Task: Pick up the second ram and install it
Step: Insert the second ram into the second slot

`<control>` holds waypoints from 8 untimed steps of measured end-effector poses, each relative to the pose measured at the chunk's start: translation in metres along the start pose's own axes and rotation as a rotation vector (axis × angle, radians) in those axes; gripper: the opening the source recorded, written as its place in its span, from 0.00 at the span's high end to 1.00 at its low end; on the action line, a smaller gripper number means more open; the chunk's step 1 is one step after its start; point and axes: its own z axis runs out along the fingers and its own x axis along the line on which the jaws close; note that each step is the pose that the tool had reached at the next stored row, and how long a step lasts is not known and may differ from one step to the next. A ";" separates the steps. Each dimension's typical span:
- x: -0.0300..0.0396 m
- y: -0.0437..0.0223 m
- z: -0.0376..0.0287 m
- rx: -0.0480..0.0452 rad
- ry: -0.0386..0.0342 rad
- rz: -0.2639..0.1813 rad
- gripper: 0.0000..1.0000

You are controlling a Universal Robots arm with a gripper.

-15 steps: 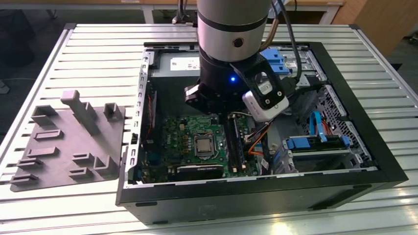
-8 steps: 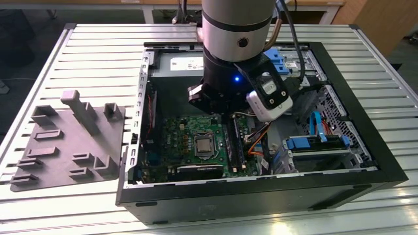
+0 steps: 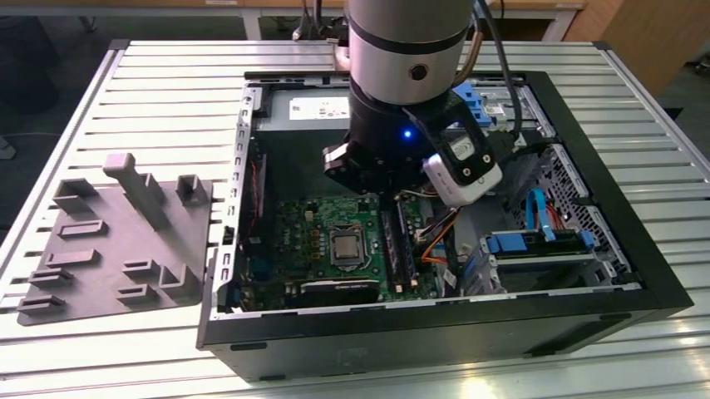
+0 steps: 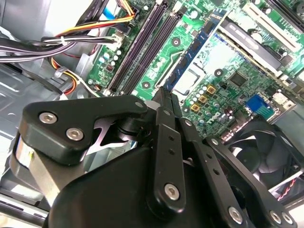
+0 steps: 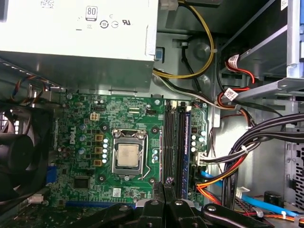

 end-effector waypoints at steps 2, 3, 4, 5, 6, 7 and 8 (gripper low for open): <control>-0.0004 0.0000 0.0000 0.0001 0.0000 0.000 0.88; -0.0006 0.0000 0.0000 0.0000 0.0000 0.000 0.88; -0.0007 0.0000 0.0000 0.0000 0.0000 0.000 0.88; -0.0008 0.0000 0.0001 0.0000 0.0000 0.000 0.88; -0.0011 0.0000 0.0001 0.0000 0.0000 0.000 0.88; -0.0013 0.0000 0.0001 0.0000 0.0000 0.000 0.88; -0.0016 -0.0001 0.0001 0.0000 0.0000 0.000 0.88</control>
